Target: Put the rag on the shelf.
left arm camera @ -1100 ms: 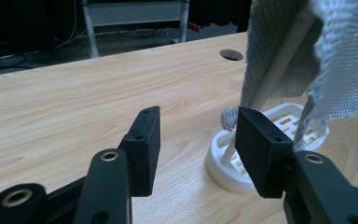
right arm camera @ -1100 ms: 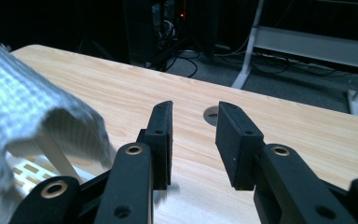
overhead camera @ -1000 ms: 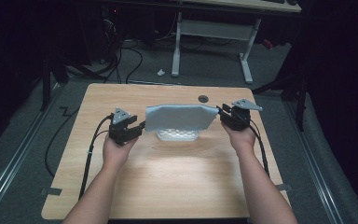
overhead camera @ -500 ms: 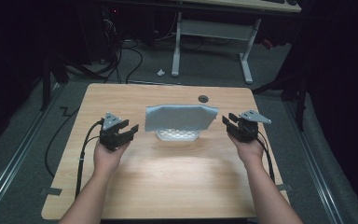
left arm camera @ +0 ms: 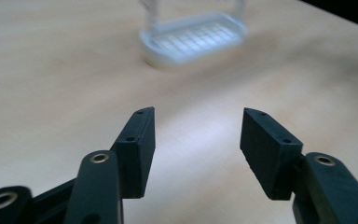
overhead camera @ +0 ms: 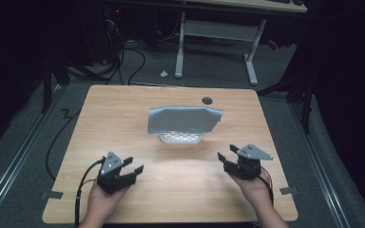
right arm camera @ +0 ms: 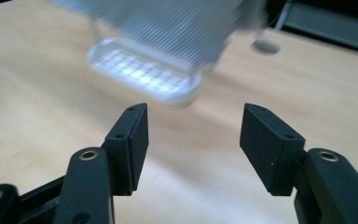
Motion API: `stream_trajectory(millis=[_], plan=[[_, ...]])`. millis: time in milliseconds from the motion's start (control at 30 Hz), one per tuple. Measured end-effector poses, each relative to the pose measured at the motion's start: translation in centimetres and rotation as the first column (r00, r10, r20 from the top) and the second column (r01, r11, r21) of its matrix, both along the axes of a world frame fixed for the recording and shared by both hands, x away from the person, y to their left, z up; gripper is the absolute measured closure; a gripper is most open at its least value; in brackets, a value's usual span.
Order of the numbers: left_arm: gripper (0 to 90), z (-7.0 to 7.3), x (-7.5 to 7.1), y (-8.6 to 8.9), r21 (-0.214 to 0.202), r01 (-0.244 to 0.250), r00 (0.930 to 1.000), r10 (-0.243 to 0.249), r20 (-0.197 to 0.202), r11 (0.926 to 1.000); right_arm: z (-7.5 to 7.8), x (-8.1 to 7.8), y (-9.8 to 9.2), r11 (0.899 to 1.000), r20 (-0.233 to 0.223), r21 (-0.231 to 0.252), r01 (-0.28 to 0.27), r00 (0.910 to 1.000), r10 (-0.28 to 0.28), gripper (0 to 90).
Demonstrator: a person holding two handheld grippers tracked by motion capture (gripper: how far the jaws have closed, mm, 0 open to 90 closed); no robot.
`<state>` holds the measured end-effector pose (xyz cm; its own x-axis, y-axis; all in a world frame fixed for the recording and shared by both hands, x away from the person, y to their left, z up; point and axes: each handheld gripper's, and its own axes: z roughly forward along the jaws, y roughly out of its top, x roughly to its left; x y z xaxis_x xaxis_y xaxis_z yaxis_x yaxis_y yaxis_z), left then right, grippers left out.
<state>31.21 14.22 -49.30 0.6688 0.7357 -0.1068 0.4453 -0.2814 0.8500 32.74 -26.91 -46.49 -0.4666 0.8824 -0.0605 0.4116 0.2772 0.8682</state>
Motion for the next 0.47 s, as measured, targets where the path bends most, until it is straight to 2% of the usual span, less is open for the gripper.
stream_trajectory(millis=[67, 133, 167, 200, 233, 300, 400, 467], plan=[[43.7, -1.0, -1.7, -0.8, 0.022, 0.037, 0.9993, -0.037, 0.000, 0.9991, -1.1, -1.6, 0.9, 1.000, -0.030, -0.001, -0.012, 0.9995, 0.012, 39.8], [44.3, -1.9, -3.1, -1.8, 0.051, 0.084, 0.9961, -0.083, -0.031, 0.9951, -2.5, -3.4, 1.6, 1.000, -0.049, 0.006, -0.011, 0.9987, 0.011, 39.5], [44.1, -2.0, -3.4, -2.3, 0.072, 0.107, 0.9937, -0.104, -0.042, 0.9917, -3.3, -4.3, 1.8, 1.000, -0.054, 0.008, -0.009, 0.9985, 0.009, 41.0], [43.9, -2.0, -3.6, -2.7, 0.076, 0.121, 0.9923, -0.119, -0.035, 0.9897, -4.1, -5.1, 1.9, 1.000, -0.070, -0.006, 0.001, 0.9975, -0.002, 43.5], [44.1, -2.0, -3.6, -2.9, 0.073, 0.130, 0.9914, -0.128, -0.025, 0.9888, -4.2, -5.4, 2.1, 1.000, -0.093, -0.022, -0.008, 0.9957, 0.006, 41.2], [43.9, -2.0, -3.4, -3.4, 0.086, 0.143, 0.9896, -0.141, -0.026, 0.9860, -4.3, -5.9, 2.1, 0.999, -0.064, -0.040, -0.027, 0.9977, 0.024, 42.6], [42.8, -2.4, -3.1, -3.5, 0.102, 0.146, 0.9890, -0.142, -0.039, 0.9840, -4.8, -5.5, 2.2, 0.999, -0.093, -0.033, -0.016, 0.9955, 0.013, 42.7], [42.6, -2.6, -2.8, -3.2, 0.102, 0.137, 0.9898, -0.133, -0.051, 0.9852, -5.0, -5.3, 2.3, 0.998, -0.089, -0.053, -0.021, 0.9959, 0.017, 42.6]])
